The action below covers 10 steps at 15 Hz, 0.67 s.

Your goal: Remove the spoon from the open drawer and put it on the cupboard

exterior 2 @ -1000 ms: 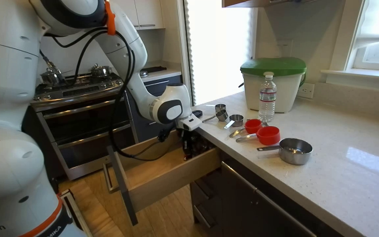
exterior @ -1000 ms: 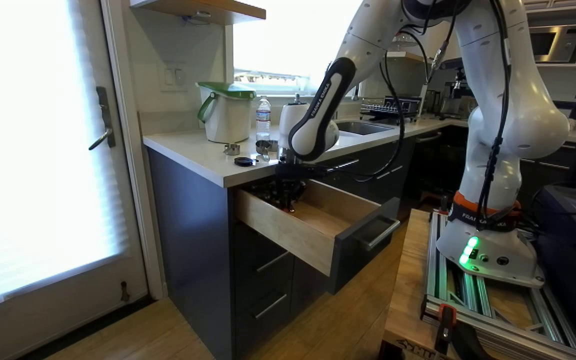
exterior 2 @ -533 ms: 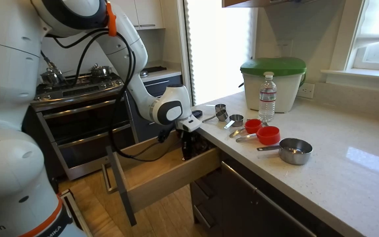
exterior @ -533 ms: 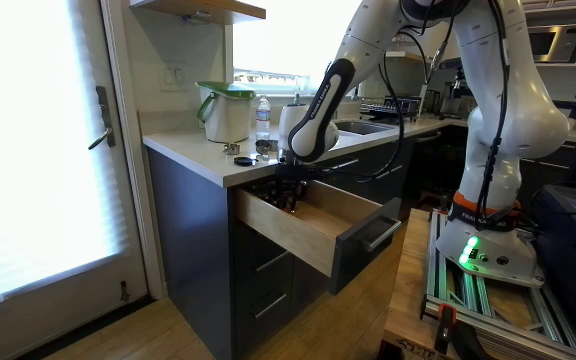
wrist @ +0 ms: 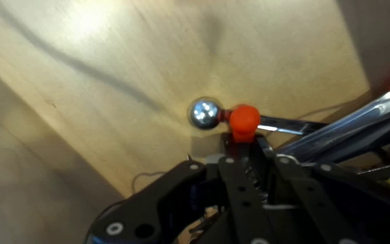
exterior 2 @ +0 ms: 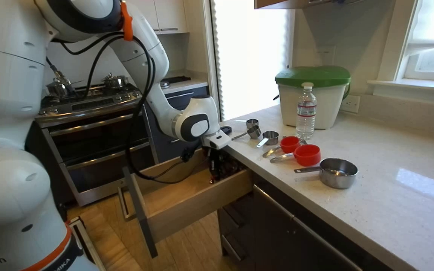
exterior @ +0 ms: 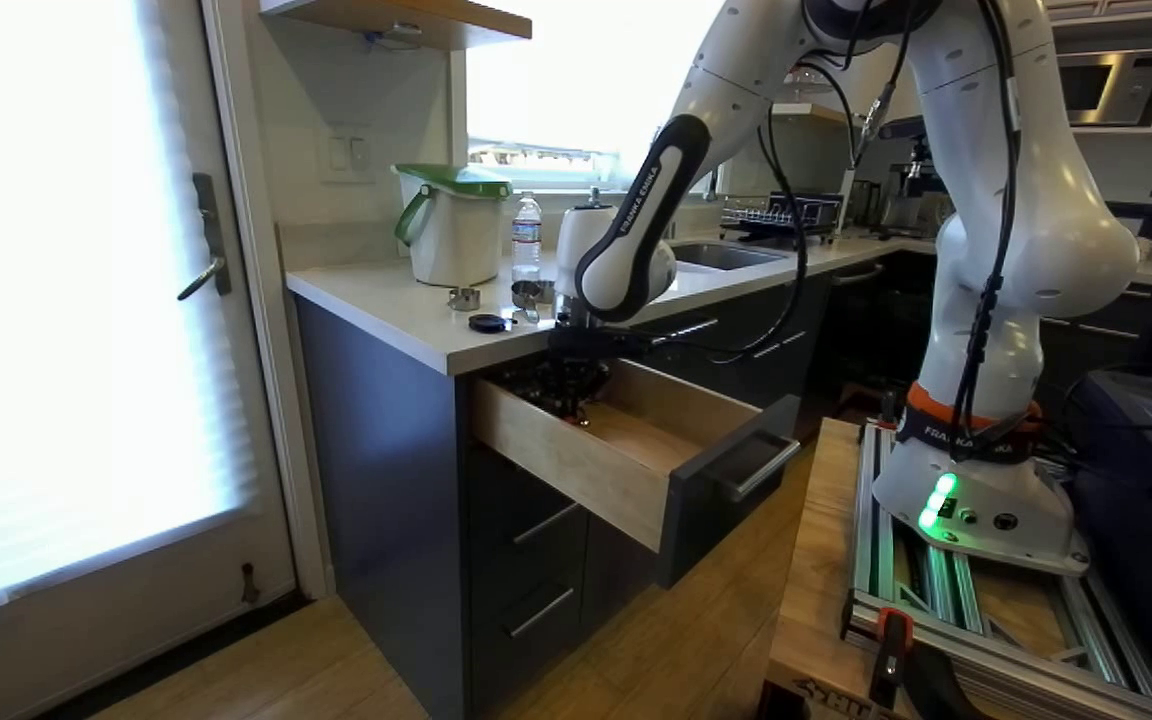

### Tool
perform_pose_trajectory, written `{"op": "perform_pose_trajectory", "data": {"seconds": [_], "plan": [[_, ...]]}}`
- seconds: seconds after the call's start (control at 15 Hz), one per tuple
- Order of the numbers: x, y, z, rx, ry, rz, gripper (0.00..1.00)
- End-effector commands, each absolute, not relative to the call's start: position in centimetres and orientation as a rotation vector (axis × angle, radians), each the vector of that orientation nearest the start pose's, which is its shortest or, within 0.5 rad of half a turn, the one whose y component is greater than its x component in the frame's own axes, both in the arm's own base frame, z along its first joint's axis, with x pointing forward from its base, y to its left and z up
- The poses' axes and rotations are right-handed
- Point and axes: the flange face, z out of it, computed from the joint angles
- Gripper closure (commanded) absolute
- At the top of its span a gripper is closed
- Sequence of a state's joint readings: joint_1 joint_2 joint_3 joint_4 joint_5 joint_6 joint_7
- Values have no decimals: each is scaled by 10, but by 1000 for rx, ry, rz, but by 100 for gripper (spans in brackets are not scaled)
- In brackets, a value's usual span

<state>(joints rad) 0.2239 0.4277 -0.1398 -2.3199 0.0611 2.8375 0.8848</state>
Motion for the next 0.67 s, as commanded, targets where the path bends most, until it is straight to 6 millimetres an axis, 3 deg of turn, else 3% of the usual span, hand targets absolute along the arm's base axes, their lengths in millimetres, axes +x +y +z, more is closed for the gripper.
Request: {"op": "perform_pose_trajectory", "data": {"seconds": [0.0,0.33,0.6], "plan": [[522,41,154,-2873,1277,-123,96],[513,41,168,-2885,1237,-101,96],[494,46,179,-2907,1165,-13,96]]}}
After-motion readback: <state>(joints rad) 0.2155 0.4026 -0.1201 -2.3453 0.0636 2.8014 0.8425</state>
